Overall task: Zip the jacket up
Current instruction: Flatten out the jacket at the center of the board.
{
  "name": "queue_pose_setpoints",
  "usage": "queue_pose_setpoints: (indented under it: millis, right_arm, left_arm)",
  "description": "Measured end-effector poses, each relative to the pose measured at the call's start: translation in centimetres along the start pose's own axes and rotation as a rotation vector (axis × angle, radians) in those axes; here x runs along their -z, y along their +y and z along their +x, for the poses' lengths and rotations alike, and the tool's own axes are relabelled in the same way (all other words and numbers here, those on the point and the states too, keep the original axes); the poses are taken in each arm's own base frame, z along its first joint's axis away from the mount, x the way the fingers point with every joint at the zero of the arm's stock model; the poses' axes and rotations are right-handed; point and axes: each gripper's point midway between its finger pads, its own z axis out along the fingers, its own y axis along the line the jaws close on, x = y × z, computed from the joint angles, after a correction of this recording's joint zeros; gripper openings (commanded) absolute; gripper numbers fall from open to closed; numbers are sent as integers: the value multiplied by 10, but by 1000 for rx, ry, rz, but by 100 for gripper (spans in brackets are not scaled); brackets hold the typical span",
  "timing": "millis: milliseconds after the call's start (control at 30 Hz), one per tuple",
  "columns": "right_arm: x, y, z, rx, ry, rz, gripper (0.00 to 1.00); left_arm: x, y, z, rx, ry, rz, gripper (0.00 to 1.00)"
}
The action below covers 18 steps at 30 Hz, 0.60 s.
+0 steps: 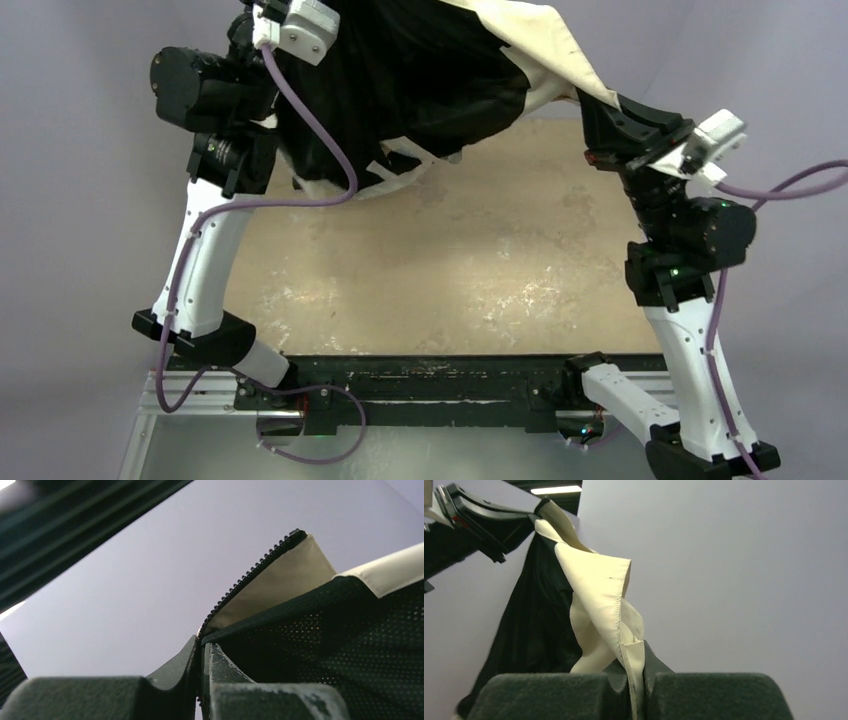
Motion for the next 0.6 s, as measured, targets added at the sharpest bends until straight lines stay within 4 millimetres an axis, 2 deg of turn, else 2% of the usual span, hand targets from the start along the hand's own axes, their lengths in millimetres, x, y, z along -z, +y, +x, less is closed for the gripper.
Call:
queue_pose_setpoints:
  millis: [67, 133, 200, 267, 367, 467, 600]
  right_arm:
    - [2, 3, -20, 2, -38, -4, 0]
    - [4, 2, -35, 5, -64, 10, 0]
    - [7, -3, -43, 5, -70, 48, 0]
    - [10, -10, -46, 3, -61, 91, 0]
    - [12, -21, -44, 13, -27, 153, 0]
    - [16, -31, -33, 27, 21, 205, 0]
    - [23, -44, -2, 43, 104, 273, 0]
  left_arm:
    - [-1, 6, -15, -30, -38, 11, 0]
    - [-1, 3, -20, -50, -49, 49, 0]
    - [5, -10, -18, -60, -31, 127, 0]
    - [18, -26, -11, -62, 13, 215, 0]
    - [54, -53, 2, -38, 90, 349, 0]
    - [84, -72, 11, 5, 147, 433, 0]
    - [109, -98, 31, 44, 214, 499, 0]
